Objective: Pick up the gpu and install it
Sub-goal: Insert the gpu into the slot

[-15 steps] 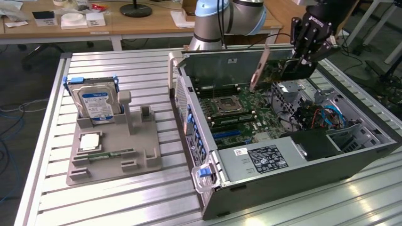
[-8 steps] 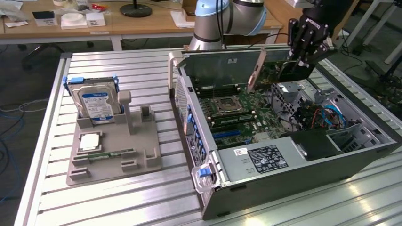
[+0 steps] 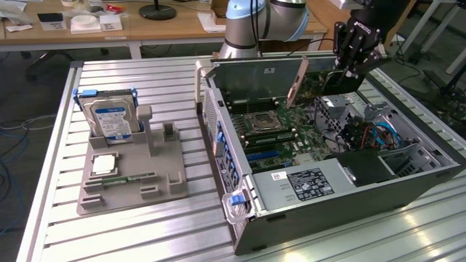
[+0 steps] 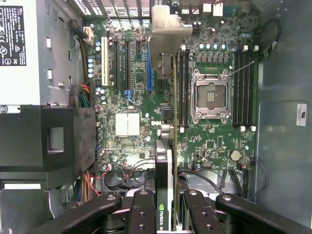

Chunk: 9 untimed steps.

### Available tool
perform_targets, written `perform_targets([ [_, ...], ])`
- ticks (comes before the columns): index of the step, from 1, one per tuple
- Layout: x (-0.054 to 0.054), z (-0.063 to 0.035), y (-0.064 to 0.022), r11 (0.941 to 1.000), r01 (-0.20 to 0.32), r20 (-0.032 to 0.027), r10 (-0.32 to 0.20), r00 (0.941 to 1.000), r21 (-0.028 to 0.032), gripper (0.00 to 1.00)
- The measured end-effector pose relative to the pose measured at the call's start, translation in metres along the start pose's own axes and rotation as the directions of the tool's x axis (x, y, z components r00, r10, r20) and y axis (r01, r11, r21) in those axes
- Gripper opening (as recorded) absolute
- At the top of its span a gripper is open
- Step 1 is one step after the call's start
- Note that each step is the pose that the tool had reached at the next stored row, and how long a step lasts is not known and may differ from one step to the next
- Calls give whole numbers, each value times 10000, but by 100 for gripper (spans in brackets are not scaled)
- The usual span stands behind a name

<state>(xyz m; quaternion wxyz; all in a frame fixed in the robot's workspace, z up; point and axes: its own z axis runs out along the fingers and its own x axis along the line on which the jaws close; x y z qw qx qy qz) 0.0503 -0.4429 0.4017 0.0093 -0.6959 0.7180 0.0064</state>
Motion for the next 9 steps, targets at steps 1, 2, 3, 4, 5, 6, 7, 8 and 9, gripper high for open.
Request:
perform_targets([
  [1, 0, 2, 9, 10000, 1, 2, -1, 10000, 0, 27],
  [2, 1, 3, 20, 10000, 3, 0, -3, 10000, 0, 27],
  [3, 1, 4, 32, 10000, 2, -2, -2, 10000, 0, 27],
  [4, 2, 7, 46, 10000, 2, -2, -2, 10000, 0, 27],
  [5, 2, 8, 62, 10000, 2, -2, -2, 10000, 0, 27],
  [6, 3, 10, 77, 10000, 2, -2, -2, 10000, 0, 27],
  [7, 3, 11, 87, 10000, 2, -3, -2, 10000, 0, 27],
  [8, 4, 10, 91, 10000, 2, -4, -2, 10000, -1, 27],
  [9, 3, 10, 91, 10000, 2, -4, -2, 10000, 0, 27],
])
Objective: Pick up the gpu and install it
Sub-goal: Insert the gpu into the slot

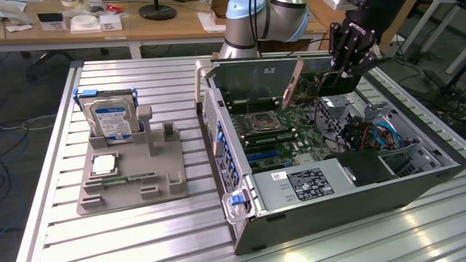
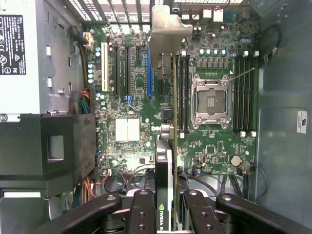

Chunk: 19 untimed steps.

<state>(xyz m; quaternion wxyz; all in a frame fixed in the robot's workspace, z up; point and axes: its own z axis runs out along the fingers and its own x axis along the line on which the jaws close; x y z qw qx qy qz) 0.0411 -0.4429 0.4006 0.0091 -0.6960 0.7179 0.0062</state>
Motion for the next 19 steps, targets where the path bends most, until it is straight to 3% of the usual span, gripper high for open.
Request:
perform_targets([
  [13, 0, 1, 2, 10000, 0, 2, 0, 10000, 0, 27],
  [19, 3, 4, 108, 10000, 0, 3, 0, 10000, 5, 27],
])
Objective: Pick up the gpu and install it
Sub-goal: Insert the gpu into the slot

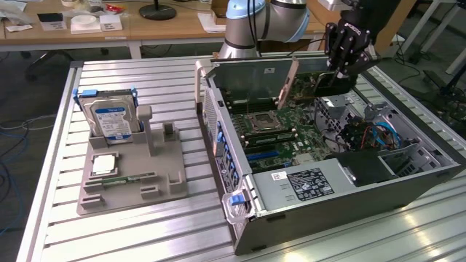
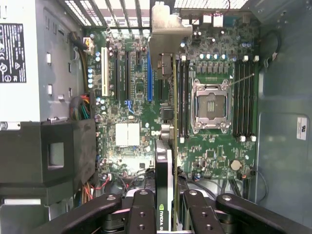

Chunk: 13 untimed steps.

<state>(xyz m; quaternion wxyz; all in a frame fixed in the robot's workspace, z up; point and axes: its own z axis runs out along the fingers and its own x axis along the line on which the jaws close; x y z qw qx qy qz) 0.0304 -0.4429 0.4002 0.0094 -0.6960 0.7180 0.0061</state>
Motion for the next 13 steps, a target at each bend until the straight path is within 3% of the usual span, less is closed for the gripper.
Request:
perform_targets([
  [13, 2, 12, 72, 10000, 1, -1, -1, 10000, 0, 27],
])
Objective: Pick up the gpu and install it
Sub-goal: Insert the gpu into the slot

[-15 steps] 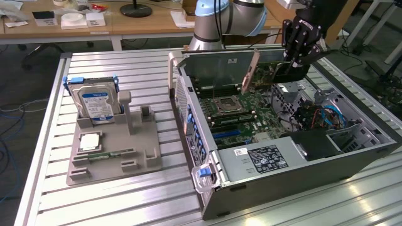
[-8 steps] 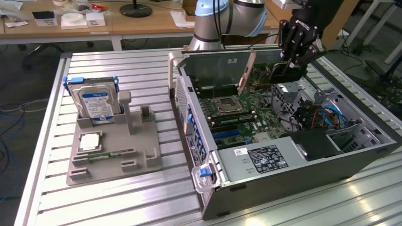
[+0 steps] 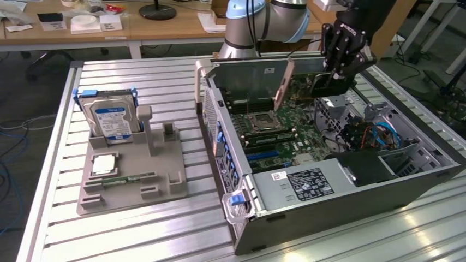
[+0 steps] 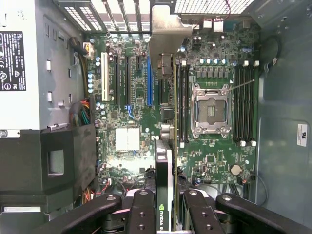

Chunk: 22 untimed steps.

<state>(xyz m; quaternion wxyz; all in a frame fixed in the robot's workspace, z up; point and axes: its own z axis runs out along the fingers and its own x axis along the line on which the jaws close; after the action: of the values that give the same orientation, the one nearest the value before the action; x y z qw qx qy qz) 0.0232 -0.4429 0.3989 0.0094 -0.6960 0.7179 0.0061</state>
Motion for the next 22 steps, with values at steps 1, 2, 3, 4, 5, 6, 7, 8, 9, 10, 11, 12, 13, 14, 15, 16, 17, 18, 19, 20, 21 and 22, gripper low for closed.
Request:
perform_targets([
  [1, 0, 1, 1, 10000, 1, -1, -1, 10000, 0, 27],
  [2, 0, 3, 1, 10000, 6, -1, -6, 10000, 0, 27],
  [3, 0, 4, 1, 10000, 18, -1, -18, 10000, -1, 27],
  [4, 0, 5, 1, 10000, 33, 0, -33, 10000, -1, 27],
  [5, 0, 6, 1, 10000, 48, 1, -48, 10000, -1, 27],
  [6, 0, 6, 2, 10000, 56, 0, -56, 10000, -1, 27],
  [7, 0, 7, 1, 10000, 58, 0, -58, 10000, -1, 27],
  [8, 0, 7, 2, 10000, 59, 0, -59, 10000, -1, 27],
  [9, 0, 7, 2, 10000, 59, 1, -59, 10000, -1, 27],
  [10, 0, 7, 2, 10000, 59, 1, -59, 10000, -1, 27],
  [11, 0, 7, 2, 10000, 59, 1, -59, 10000, -1, 27],
  [12, 0, 12, 4, 10000, 58, 4, -58, 10000, 0, 27],
  [13, 0, 16, 6, 10000, 57, 4, -57, 10000, -1, 27],
  [14, 0, 19, 7, 10000, 60, 1, -60, 10000, -1, 27],
  [15, 1, 22, 7, 10000, 61, 1, -61, 10000, -1, 27],
  [16, 1, 25, 8, 10000, 61, 1, -61, 10000, -1, 27],
  [17, 1, 27, 8, 10000, 61, 1, -61, 10000, -1, 27],
  [18, 1, 29, 9, 10000, 60, 0, -60, 10000, -2, 27],
  [19, 1, 32, 9, 10000, 60, 0, -60, 10000, -2, 27],
  [20, 1, 35, 9, 10000, 60, 1, -60, 10000, -2, 27],
  [21, 1, 36, 11, 10000, 58, 0, -58, 10000, -2, 27],
  [22, 1, 38, 14, 10000, 58, 0, -58, 10000, -1, 27],
])
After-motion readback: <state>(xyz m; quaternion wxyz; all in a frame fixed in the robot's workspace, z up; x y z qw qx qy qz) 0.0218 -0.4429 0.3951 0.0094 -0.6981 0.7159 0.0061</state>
